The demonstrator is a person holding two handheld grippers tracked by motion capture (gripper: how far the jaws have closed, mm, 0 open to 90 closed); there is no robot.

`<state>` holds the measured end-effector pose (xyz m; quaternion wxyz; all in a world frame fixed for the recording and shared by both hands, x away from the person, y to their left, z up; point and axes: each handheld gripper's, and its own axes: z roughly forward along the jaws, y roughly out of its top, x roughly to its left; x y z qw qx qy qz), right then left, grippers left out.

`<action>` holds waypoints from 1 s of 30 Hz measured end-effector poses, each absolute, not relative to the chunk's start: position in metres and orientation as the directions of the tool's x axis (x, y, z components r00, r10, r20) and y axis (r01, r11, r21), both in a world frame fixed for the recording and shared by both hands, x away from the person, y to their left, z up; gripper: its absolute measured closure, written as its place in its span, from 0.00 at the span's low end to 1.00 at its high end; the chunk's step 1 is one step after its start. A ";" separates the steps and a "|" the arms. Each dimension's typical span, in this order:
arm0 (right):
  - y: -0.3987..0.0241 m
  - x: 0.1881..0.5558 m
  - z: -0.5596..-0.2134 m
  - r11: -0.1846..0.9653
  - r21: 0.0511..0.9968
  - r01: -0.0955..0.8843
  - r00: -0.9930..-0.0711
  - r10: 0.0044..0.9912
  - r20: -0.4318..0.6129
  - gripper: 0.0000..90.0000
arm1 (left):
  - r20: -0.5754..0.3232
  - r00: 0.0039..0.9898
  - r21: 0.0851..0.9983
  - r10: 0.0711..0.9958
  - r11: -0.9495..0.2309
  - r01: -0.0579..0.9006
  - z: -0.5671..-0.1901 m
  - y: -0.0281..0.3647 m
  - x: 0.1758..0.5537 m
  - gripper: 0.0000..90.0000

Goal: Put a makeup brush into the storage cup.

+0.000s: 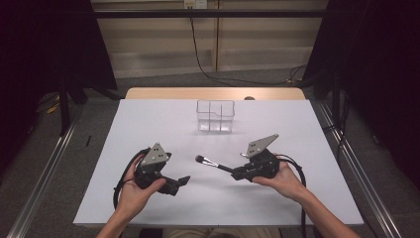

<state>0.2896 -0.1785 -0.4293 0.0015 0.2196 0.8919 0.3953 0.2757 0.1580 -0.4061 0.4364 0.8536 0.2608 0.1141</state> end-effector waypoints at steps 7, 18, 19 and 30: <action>-0.183 0.289 -0.432 0.529 0.745 0.406 -0.889 0.419 0.186 0.89 | -0.039 0.840 0.812 0.542 -0.473 0.343 -0.408 0.161 0.276 0.04; -0.184 0.283 -0.436 0.445 0.803 0.397 -0.880 0.433 0.196 0.89 | -0.020 0.831 0.828 0.556 -0.457 0.325 -0.406 0.165 0.274 0.04; -0.184 0.282 -0.436 0.443 0.807 0.392 -0.882 0.429 0.193 0.89 | -0.020 0.831 0.828 0.556 -0.457 0.325 -0.406 0.165 0.274 0.04; -0.184 0.277 -0.432 0.370 0.858 0.355 -0.884 0.431 0.180 0.89 | -0.029 0.839 0.833 0.543 -0.451 0.320 -0.408 0.161 0.271 0.04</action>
